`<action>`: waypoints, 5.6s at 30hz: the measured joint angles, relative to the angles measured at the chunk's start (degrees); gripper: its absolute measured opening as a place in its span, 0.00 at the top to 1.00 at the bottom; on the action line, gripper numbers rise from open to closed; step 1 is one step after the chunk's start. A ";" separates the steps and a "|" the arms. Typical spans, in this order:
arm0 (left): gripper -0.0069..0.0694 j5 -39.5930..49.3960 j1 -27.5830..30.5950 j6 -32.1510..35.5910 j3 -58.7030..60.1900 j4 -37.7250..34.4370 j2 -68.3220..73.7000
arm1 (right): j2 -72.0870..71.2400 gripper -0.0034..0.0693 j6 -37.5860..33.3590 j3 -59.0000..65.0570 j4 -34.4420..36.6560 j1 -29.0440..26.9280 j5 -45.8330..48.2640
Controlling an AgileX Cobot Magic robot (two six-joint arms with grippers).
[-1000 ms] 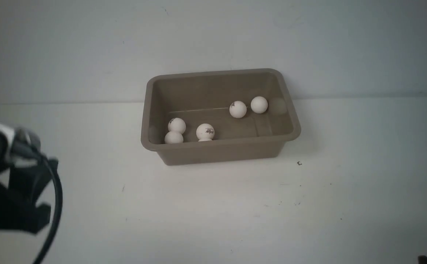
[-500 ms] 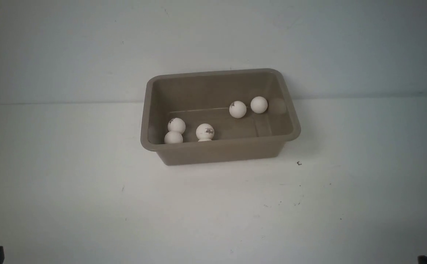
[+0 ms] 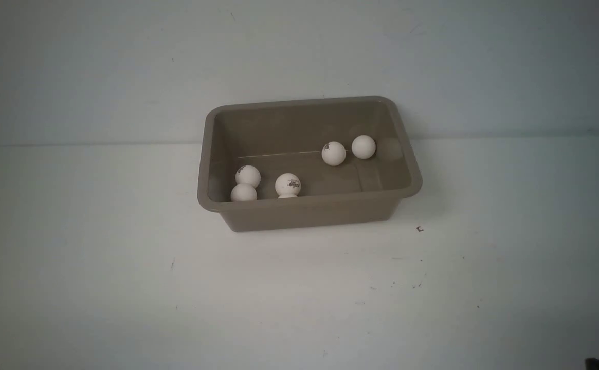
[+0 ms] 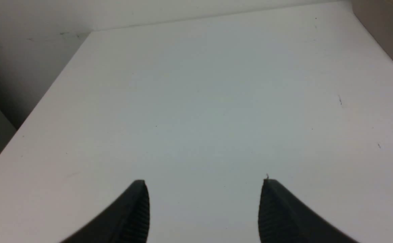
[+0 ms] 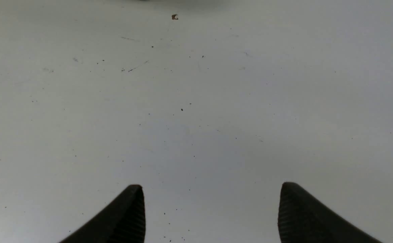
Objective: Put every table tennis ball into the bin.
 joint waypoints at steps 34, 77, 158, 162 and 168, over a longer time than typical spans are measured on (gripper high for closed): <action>0.39 1.16 0.00 0.14 -0.19 0.23 -0.17 | 0.00 0.29 -2.59 0.29 0.40 0.00 -1.48; 0.39 1.17 0.00 0.18 -0.23 0.29 -0.17 | -25.55 0.29 52.89 12.99 -36.20 1.89 -16.46; 0.39 1.22 0.00 0.18 -0.23 0.34 -0.17 | -25.55 0.29 48.11 12.99 -36.06 1.89 -16.27; 0.39 1.22 0.00 0.18 -0.23 0.34 -0.17 | -25.55 0.29 48.11 12.99 -36.06 1.89 -16.27; 0.39 1.22 0.00 0.18 -0.23 0.34 -0.17 | -25.55 0.29 48.11 12.99 -36.06 1.89 -16.27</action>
